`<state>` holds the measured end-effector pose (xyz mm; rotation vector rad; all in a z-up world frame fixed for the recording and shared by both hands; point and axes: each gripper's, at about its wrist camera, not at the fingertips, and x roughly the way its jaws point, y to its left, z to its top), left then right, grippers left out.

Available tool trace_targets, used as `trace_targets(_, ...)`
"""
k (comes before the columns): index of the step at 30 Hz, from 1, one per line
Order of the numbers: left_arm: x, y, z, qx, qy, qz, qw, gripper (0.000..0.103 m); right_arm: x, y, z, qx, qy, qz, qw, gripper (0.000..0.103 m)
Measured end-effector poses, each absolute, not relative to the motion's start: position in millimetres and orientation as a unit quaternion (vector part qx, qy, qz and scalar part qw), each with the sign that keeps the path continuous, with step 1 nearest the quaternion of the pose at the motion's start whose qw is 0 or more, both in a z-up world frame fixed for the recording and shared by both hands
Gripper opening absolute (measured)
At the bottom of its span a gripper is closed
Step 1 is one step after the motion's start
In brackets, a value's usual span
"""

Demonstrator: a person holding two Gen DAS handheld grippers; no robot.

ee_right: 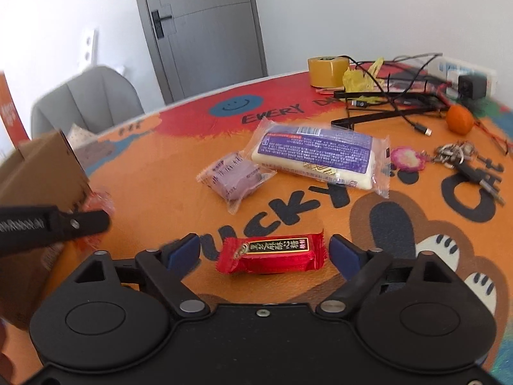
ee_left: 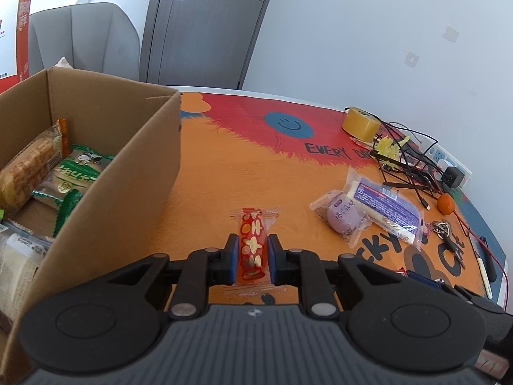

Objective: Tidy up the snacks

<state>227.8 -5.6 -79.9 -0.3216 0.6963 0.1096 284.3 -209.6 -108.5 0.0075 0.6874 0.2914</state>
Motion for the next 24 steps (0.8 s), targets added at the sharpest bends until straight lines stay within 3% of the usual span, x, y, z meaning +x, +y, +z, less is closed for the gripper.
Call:
trace_targets(1,228,-5,-80,-0.157,0.340,0.053,0.926,0.017,283,-207,-108,-0.011,0.334,0.136,0.933,0.069)
trace_targets(4,226,-6,-79,-0.155,0.339,0.052,0.926,0.017,283,-211,-106,-0.006,0.333,0.141,0.932,0.058)
trace_targets(5,225,-6,-79,-0.154,0.338,0.052,0.927,0.017,282,-213,-104,-0.003,0.330,0.141,0.933,0.050)
trace_targets(24,202,-2,-48,-0.136,0.296,0.062,0.943,0.017,272,-223,-70,0.066,0.284,0.182,0.939,0.044)
